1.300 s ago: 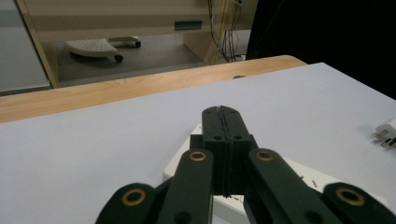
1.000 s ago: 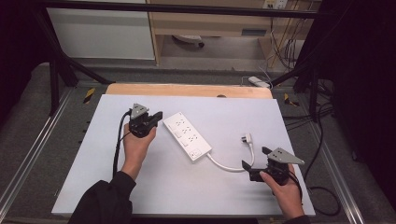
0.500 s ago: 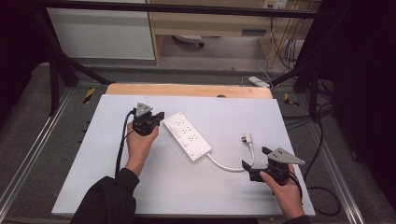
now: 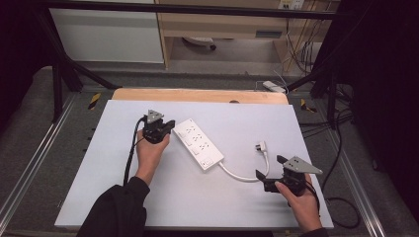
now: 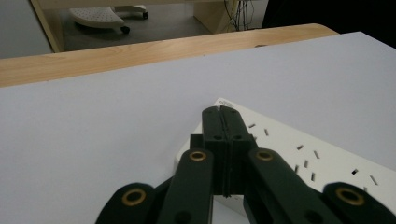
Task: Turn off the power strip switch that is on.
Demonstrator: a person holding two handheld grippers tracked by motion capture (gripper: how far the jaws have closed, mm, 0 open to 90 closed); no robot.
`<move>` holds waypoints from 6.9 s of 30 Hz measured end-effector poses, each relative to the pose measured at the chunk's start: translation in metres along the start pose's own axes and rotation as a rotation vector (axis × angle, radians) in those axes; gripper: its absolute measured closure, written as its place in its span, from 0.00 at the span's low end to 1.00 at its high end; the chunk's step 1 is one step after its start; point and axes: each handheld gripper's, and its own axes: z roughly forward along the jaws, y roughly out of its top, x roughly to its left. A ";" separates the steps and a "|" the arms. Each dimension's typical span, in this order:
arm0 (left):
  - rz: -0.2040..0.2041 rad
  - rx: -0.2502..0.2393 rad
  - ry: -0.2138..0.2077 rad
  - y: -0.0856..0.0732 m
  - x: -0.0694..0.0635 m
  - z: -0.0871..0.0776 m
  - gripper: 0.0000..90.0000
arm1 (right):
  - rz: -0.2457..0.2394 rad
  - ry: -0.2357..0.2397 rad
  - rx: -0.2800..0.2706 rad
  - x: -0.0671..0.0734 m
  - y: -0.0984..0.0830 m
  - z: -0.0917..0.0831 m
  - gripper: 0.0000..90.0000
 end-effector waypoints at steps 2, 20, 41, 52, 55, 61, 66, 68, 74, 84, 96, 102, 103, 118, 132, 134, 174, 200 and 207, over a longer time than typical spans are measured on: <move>-0.001 0.002 -0.002 0.000 -0.001 0.001 1.00 | 0.002 0.002 -0.001 0.000 0.000 0.000 0.03; 0.017 0.030 -0.005 -0.005 -0.007 0.009 1.00 | 0.003 0.002 -0.004 0.000 0.000 -0.001 0.03; 0.023 0.057 -0.003 -0.009 -0.011 0.017 1.00 | 0.005 0.001 -0.008 -0.001 0.001 -0.001 0.03; 0.026 0.067 0.000 -0.011 -0.011 0.019 1.00 | 0.005 0.001 -0.010 -0.001 0.001 -0.001 0.03; 0.026 0.068 0.004 -0.011 -0.011 0.020 1.00 | 0.006 0.000 -0.010 -0.001 0.001 -0.002 0.03; 0.027 0.072 0.003 -0.011 -0.011 0.020 1.00 | 0.005 0.001 -0.009 -0.001 0.001 -0.001 0.03; 0.029 0.076 0.006 -0.012 -0.011 0.021 1.00 | 0.006 0.000 -0.010 -0.001 0.001 -0.002 0.03; 0.026 0.079 0.006 -0.013 -0.011 0.022 1.00 | 0.009 0.000 -0.011 -0.001 0.001 -0.002 0.03; 0.025 0.079 0.005 -0.014 -0.012 0.023 1.00 | 0.008 0.000 -0.015 -0.002 0.001 -0.002 0.03; 0.030 0.084 0.007 -0.015 -0.012 0.024 1.00 | 0.010 0.001 -0.016 -0.001 0.002 -0.003 0.03; 0.027 0.092 0.013 -0.017 -0.011 0.027 1.00 | 0.010 0.000 -0.016 -0.002 0.001 -0.003 0.03; 0.026 0.095 0.014 -0.017 -0.010 0.028 1.00 | 0.011 0.001 -0.016 -0.002 0.001 -0.003 0.03; 0.026 0.095 0.013 -0.017 -0.010 0.028 1.00 | 0.011 0.001 -0.016 -0.002 0.001 -0.003 0.03; 0.024 0.092 0.024 -0.019 -0.009 0.029 1.00 | 0.012 0.001 -0.018 -0.003 0.001 -0.003 0.03; 0.024 0.089 0.021 -0.019 -0.009 0.030 1.00 | 0.011 0.001 -0.015 -0.003 0.001 -0.003 0.03; 0.027 0.090 0.022 -0.019 -0.009 0.030 1.00 | 0.012 0.002 -0.016 -0.002 0.001 -0.003 0.03; 0.019 0.086 0.013 -0.020 -0.008 0.031 1.00 | 0.012 0.002 -0.011 -0.002 0.001 -0.003 0.03; 0.012 0.083 0.017 -0.021 -0.007 0.032 1.00 | 0.015 0.002 -0.016 -0.003 0.001 -0.003 0.03; 0.013 0.076 0.016 -0.020 -0.007 0.030 1.00 | 0.017 0.002 -0.016 -0.003 0.001 -0.003 0.03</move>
